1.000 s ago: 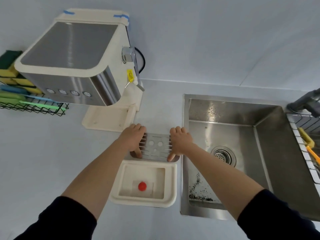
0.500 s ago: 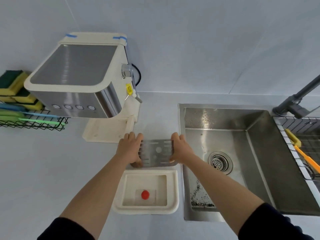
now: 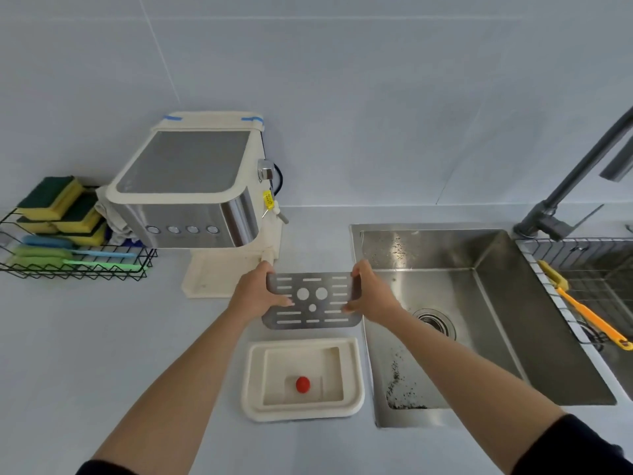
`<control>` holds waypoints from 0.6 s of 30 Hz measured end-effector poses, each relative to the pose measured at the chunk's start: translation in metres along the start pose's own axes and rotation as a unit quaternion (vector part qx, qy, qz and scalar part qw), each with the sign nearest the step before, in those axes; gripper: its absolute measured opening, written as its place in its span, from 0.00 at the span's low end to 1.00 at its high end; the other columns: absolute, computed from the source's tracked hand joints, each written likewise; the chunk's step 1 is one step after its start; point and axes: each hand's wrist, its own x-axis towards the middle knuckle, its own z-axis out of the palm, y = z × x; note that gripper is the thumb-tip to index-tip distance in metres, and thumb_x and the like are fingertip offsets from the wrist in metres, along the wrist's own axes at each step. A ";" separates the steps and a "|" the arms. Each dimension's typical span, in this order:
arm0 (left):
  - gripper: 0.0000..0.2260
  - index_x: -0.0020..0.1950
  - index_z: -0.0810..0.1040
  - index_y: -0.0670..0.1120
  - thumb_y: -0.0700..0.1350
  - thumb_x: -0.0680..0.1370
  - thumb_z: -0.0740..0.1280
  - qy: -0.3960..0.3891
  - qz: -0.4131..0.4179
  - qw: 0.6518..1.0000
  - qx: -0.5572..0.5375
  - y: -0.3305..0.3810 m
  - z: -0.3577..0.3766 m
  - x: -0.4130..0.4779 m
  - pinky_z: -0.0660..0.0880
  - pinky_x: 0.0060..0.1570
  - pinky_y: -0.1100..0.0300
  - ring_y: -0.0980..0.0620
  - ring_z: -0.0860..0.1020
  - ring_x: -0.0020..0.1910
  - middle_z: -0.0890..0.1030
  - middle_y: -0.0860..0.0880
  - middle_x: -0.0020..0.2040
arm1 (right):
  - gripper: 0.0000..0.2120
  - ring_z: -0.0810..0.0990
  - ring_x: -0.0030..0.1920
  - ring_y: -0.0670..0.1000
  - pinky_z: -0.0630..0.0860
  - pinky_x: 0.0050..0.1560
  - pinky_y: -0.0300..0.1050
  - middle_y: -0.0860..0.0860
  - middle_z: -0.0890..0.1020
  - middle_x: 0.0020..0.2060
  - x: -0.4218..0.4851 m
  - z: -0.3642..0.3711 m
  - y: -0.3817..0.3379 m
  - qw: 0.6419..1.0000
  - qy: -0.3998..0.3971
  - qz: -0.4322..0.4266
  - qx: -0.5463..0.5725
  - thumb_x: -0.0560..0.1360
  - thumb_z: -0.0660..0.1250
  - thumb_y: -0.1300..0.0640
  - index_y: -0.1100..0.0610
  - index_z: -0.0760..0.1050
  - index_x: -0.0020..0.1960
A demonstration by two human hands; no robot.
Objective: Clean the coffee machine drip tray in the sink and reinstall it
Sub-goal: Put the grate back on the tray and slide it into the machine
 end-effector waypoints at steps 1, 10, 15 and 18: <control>0.22 0.47 0.66 0.44 0.43 0.64 0.77 0.000 -0.001 1.000 -0.004 -0.001 -0.002 -0.006 0.67 0.42 0.58 0.49 0.71 0.43 0.73 0.48 0.43 | 0.26 0.73 0.47 0.56 0.74 0.48 0.47 0.60 0.75 0.52 -0.006 0.000 -0.002 1.000 -0.002 -0.001 -0.006 0.65 0.75 0.64 0.57 0.61 0.53; 0.22 0.48 0.68 0.45 0.48 0.63 0.78 -0.039 0.007 0.998 0.041 -0.037 0.014 -0.045 0.70 0.41 0.60 0.49 0.74 0.44 0.75 0.48 0.45 | 0.28 0.72 0.44 0.53 0.74 0.45 0.46 0.54 0.72 0.46 -0.050 0.020 -0.002 0.997 -0.065 0.013 -0.050 0.64 0.76 0.64 0.58 0.60 0.53; 0.22 0.46 0.67 0.47 0.50 0.63 0.77 -0.058 -0.010 0.995 0.080 -0.058 0.025 -0.055 0.67 0.36 0.62 0.49 0.73 0.43 0.75 0.45 0.48 | 0.29 0.71 0.46 0.53 0.74 0.47 0.45 0.54 0.70 0.48 -0.062 0.040 0.005 0.994 -0.073 0.021 -0.079 0.62 0.78 0.60 0.54 0.59 0.50; 0.22 0.46 0.66 0.48 0.52 0.64 0.76 -0.070 -0.015 0.992 0.102 -0.068 0.031 -0.059 0.67 0.40 0.59 0.48 0.74 0.45 0.75 0.45 0.49 | 0.29 0.71 0.47 0.53 0.75 0.51 0.46 0.53 0.68 0.49 -0.064 0.049 0.006 0.992 -0.079 0.027 -0.097 0.62 0.78 0.59 0.53 0.59 0.50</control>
